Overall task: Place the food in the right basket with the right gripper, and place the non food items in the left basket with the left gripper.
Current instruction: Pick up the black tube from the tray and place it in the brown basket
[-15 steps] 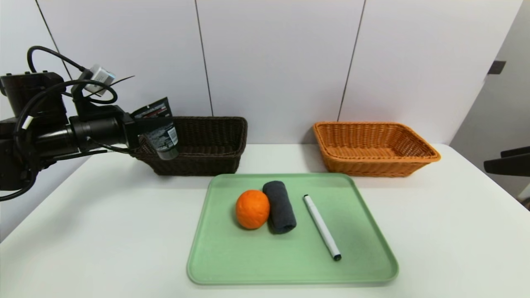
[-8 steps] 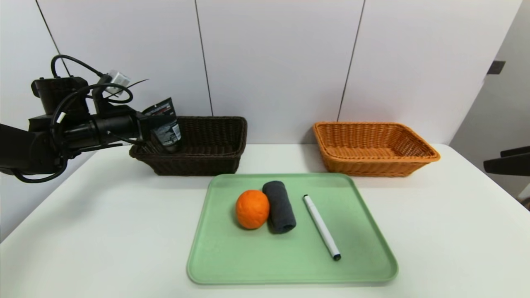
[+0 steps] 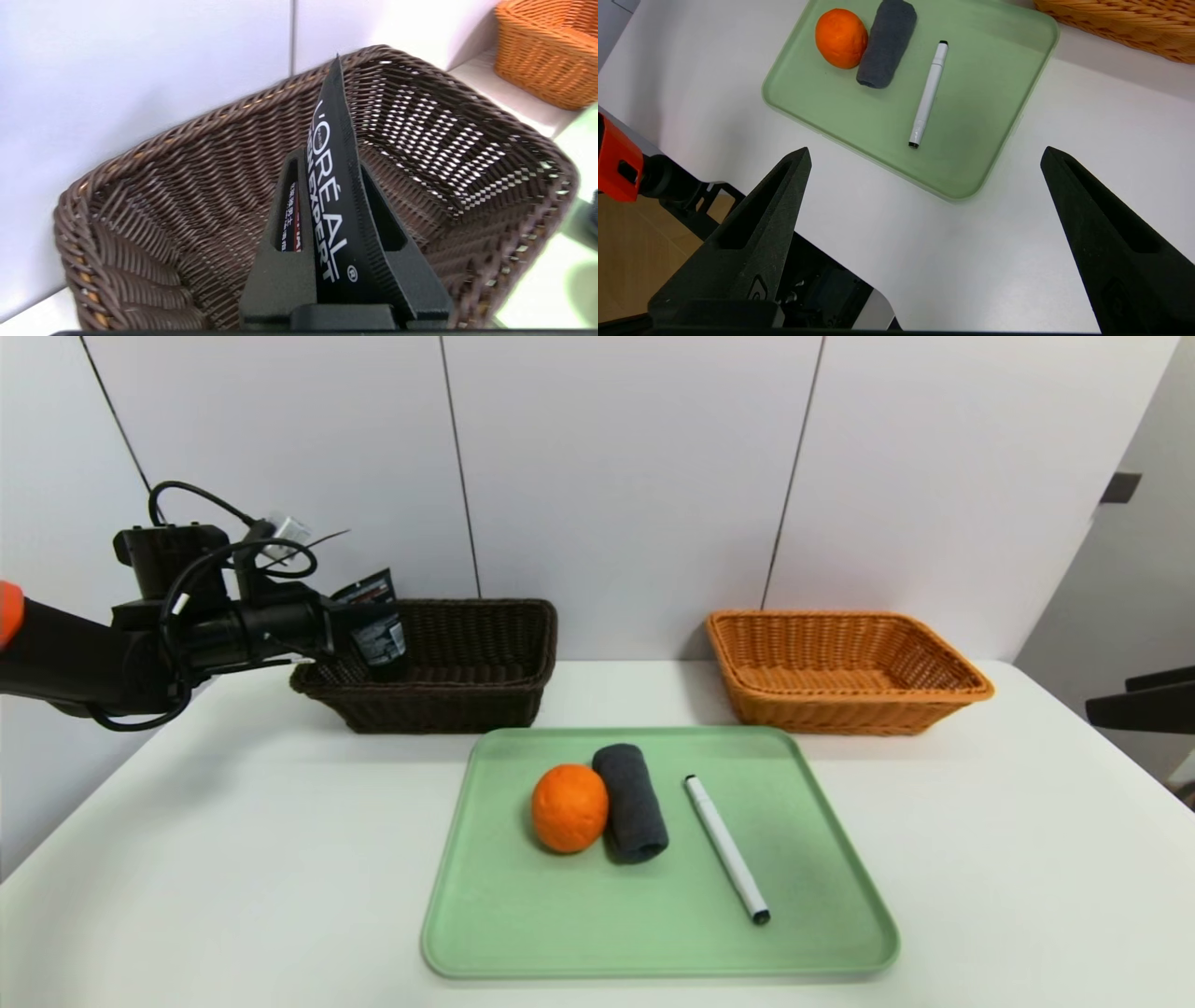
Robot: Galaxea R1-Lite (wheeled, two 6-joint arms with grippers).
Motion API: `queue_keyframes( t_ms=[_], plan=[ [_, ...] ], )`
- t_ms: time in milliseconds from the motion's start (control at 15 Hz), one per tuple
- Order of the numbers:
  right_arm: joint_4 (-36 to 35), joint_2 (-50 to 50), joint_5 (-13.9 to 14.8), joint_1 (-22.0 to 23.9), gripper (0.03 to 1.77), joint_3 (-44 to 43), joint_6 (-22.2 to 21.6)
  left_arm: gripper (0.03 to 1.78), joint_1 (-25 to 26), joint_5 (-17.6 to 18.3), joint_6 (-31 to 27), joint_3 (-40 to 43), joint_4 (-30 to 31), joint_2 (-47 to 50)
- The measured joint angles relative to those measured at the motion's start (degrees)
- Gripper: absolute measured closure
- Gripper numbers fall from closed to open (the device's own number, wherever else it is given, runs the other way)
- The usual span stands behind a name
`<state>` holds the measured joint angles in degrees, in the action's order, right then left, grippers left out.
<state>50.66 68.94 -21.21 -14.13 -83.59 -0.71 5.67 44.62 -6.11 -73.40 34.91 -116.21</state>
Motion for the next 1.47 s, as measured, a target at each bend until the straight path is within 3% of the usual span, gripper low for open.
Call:
queue_keyframes(
  t_ms=[400, 667, 867, 1267, 1467],
  plan=[
    [0.0, 0.2, -0.1, 0.0, 0.1, 0.0, 0.0, 1.55, 0.0, 0.0, 0.0, -3.3, -0.2, -2.8],
    [0.0, 0.1, -0.1, 0.0, 0.1, 0.0, 0.0, 0.98, 0.1, 0.0, 0.1, -3.5, -0.6, -3.2],
    [-0.1, 0.0, -0.1, 0.0, 0.1, 0.0, 0.0, 0.7, 0.1, 0.0, 0.1, -3.4, -0.6, -2.5],
    [0.0, -0.5, 0.0, 0.1, 0.1, -0.1, 0.0, 0.38, 0.5, -0.1, 2.0, -3.1, -1.3, 3.9],
    [0.0, -1.0, 0.1, 0.2, 0.1, -0.1, -0.1, 0.3, 0.5, -0.1, 2.4, -2.4, -6.2, 9.2]
  ],
)
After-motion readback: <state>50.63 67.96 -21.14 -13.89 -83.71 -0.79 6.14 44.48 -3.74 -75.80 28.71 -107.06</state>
